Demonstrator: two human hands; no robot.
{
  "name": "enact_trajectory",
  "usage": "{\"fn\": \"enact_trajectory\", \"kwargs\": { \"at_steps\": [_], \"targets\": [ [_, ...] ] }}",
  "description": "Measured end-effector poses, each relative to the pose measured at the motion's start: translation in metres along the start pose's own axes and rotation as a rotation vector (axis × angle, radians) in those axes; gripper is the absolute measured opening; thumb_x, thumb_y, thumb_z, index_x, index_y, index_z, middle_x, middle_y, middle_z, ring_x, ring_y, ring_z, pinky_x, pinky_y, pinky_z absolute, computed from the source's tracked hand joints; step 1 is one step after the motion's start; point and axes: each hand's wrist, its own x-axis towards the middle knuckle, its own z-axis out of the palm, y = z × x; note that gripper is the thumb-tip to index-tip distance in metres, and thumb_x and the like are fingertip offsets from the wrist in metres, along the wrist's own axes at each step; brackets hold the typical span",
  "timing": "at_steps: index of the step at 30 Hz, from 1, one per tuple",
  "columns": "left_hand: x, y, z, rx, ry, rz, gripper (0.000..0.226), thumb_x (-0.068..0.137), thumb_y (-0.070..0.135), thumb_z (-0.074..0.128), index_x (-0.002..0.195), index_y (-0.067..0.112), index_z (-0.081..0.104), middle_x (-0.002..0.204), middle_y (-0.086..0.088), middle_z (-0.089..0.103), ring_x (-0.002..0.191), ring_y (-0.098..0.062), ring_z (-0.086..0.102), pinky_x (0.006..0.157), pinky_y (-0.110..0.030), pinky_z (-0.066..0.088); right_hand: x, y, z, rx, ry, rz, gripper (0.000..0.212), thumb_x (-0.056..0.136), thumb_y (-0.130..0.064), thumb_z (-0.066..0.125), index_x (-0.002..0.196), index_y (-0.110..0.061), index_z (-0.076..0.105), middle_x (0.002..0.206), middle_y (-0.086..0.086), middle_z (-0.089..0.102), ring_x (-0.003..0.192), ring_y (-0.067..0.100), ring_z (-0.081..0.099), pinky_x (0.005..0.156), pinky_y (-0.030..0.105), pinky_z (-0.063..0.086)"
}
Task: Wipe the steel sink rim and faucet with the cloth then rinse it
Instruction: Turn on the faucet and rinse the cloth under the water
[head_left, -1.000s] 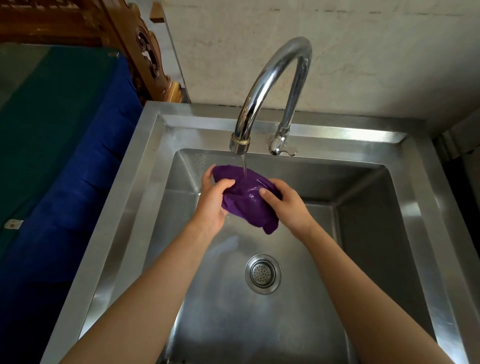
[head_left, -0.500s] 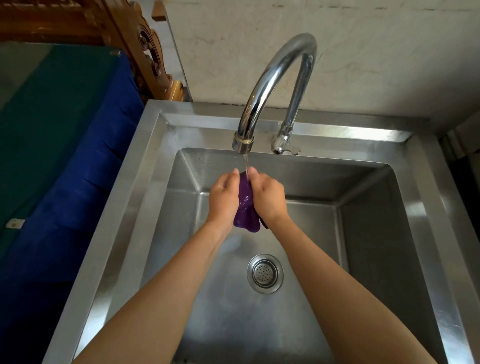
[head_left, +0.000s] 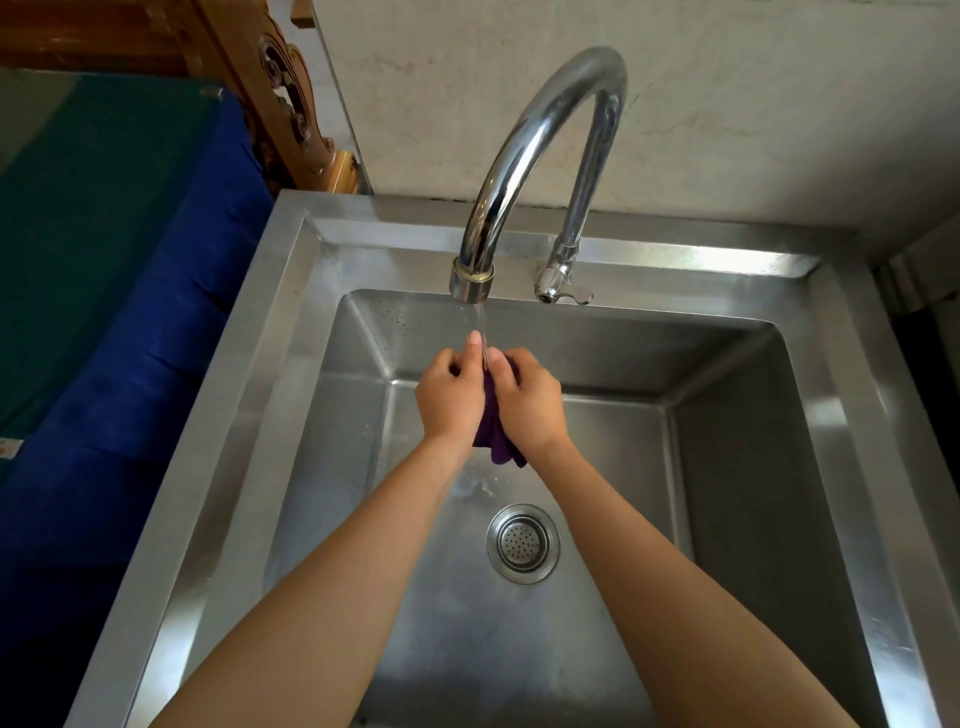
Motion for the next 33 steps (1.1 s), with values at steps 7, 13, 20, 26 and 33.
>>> {"fn": "enact_trajectory", "kwargs": {
  "at_steps": [7,13,20,26,33],
  "targets": [
    [0.003,-0.005,0.002,0.033,0.039,0.056,0.044,0.095,0.033,0.045,0.053,0.019,0.043,0.053,0.002,0.048,0.052,-0.012,0.043,0.053,-0.028,0.036,0.011,0.0,0.006,-0.083,0.023,0.047,0.047,0.097,-0.041,0.033,0.066,-0.011,0.053,0.071,0.016,0.063,0.071,0.035,0.064,0.069,0.046,0.055],
    [0.001,-0.009,0.005,-0.056,-0.031,0.022,0.04,0.095,0.035,0.045,0.059,0.018,0.044,0.057,0.004,0.046,0.055,-0.011,0.044,0.055,-0.026,0.035,0.027,0.006,0.001,-0.026,-0.028,0.15,0.052,0.095,-0.039,0.041,0.048,-0.018,0.041,0.056,0.003,0.048,0.061,0.024,0.048,0.068,0.035,0.043],
    [0.009,-0.026,-0.002,-0.243,-0.069,-0.149,0.042,0.082,0.032,0.067,0.116,0.025,0.043,0.103,0.003,0.055,0.092,-0.014,0.059,0.079,-0.027,0.05,0.028,0.018,-0.024,0.15,-0.242,0.29,0.054,0.091,-0.056,0.04,0.132,-0.021,0.047,0.123,0.005,0.056,0.113,0.022,0.055,0.099,0.034,0.043],
    [0.012,-0.023,0.004,-0.277,-0.089,-0.307,0.009,0.091,0.03,0.056,0.087,0.023,0.061,0.094,-0.003,0.064,0.088,-0.022,0.062,0.063,-0.028,0.049,0.013,0.022,-0.013,-0.175,-0.241,-0.122,0.038,0.088,-0.022,0.059,0.125,-0.017,0.055,0.118,0.011,0.062,0.11,0.025,0.056,0.094,0.032,0.044],
    [0.001,-0.021,0.014,-0.262,-0.042,-0.199,0.042,0.094,0.044,0.043,0.063,0.022,0.061,0.066,-0.005,0.063,0.073,-0.031,0.061,0.072,-0.051,0.05,0.022,0.004,-0.001,-0.345,0.038,-0.085,0.04,0.098,-0.034,0.037,0.082,-0.004,0.058,0.084,0.022,0.067,0.079,0.039,0.059,0.064,0.033,0.038]
  ]
}}
